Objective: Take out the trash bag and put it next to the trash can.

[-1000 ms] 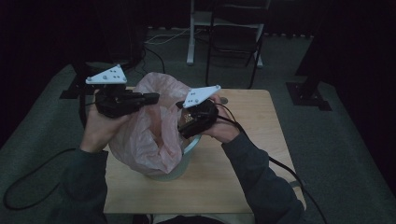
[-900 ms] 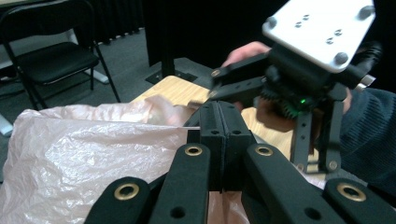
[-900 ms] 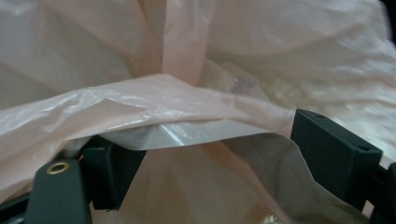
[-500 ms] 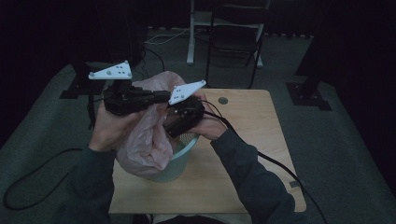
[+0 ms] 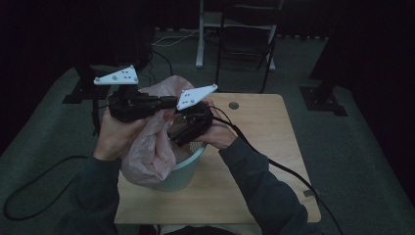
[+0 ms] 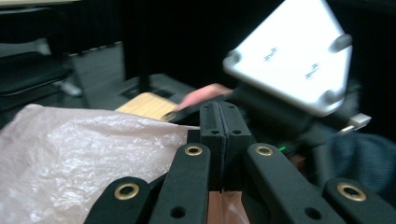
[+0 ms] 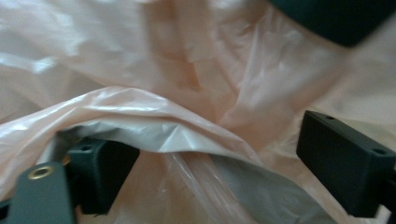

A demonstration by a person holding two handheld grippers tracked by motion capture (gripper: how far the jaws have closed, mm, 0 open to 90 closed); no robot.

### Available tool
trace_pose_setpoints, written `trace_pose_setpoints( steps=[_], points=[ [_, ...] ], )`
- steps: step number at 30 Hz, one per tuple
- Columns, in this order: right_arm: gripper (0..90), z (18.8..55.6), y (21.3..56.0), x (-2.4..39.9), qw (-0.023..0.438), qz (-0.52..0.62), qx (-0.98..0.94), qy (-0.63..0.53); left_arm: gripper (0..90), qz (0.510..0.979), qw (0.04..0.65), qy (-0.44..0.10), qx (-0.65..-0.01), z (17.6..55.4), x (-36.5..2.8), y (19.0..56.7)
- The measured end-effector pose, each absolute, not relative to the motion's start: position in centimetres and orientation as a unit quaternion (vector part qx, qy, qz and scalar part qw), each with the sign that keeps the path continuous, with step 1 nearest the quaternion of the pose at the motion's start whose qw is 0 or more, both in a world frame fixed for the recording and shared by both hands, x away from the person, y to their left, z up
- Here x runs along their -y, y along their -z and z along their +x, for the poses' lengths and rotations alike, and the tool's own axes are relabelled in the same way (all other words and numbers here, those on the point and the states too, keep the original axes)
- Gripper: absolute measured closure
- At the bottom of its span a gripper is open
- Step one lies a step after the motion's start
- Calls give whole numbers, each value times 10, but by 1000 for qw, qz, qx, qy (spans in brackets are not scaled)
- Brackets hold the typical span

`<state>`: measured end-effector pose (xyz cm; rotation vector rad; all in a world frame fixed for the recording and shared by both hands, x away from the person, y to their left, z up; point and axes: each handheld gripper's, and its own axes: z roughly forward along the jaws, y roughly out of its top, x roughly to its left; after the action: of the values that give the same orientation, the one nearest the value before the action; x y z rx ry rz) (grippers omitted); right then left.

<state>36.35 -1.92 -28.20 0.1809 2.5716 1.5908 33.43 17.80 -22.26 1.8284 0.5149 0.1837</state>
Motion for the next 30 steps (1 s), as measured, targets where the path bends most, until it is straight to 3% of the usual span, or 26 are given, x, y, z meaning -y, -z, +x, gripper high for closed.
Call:
trace_pose_setpoints(
  steps=[1, 2, 3, 5, 7, 8, 9, 14, 22, 30],
  points=[
    [230, 365, 282, 16, 53, 60, -847, -526, 899, 778, 585, -70, -219, 335, -178, 223],
    [230, 365, 282, 16, 53, 60, -847, -526, 899, 776, 588, -66, -219, 335, -178, 223],
    [409, 365, 282, 15, 48, 50, -845, -530, 899, 773, 592, -60, -220, 336, -179, 224],
    [590, 362, 282, 13, 66, 41, -843, -532, 899, 771, 594, -57, -224, 337, -180, 224],
    [741, 361, 283, 12, 67, 39, -842, -534, 899, 770, 595, -54, -226, 337, -181, 225],
    [741, 361, 283, 12, 67, 39, -842, -534, 899, 768, 596, -53, -227, 337, -182, 225],
    [861, 361, 283, 12, 66, 37, -842, -535, 899, 767, 597, -51, -229, 337, -184, 226],
    [890, 361, 284, 12, 63, 36, -845, -529, 896, 769, 592, -60, -234, 336, -185, 226],
    [890, 359, 287, 14, 91, 29, -861, -499, 722, 758, 589, -91, -265, 334, -197, 224],
    [890, 357, 280, 26, 99, 30, -850, -516, 613, 745, 594, -115, -281, 329, -214, 223]
  ],
)
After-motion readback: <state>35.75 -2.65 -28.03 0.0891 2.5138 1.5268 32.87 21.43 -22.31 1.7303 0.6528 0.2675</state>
